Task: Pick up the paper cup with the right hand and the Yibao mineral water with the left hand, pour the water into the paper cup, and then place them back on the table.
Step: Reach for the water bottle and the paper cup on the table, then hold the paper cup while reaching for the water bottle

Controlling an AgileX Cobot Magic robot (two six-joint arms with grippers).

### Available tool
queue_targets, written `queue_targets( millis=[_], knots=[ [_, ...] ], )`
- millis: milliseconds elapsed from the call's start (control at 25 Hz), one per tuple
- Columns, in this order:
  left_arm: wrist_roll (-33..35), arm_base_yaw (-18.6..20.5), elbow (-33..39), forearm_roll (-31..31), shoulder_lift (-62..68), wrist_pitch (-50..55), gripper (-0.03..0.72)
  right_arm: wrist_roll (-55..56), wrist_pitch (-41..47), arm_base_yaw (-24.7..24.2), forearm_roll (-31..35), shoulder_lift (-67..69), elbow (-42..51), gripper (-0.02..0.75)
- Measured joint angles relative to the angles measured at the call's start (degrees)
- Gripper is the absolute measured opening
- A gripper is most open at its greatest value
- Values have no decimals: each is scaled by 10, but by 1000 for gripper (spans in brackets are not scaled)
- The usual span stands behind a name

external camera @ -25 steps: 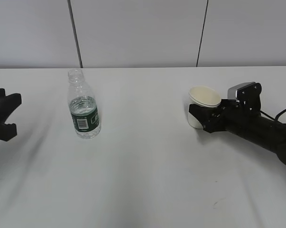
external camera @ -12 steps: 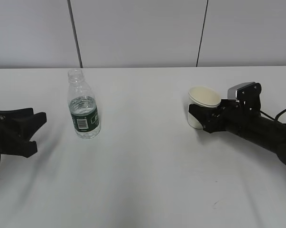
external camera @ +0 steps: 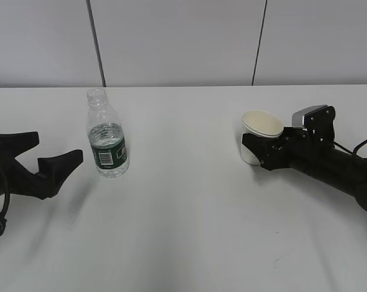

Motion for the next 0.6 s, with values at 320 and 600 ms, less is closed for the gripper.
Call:
queue_targets(
  millis=[320, 600],
  knots=[
    [0, -47, -59, 5, 62, -2, 684, 0, 0, 0, -3, 0, 0, 533],
    [0, -77, -131, -26, 140, -2, 679, 0, 0, 0, -5, 0, 0, 533]
  ],
)
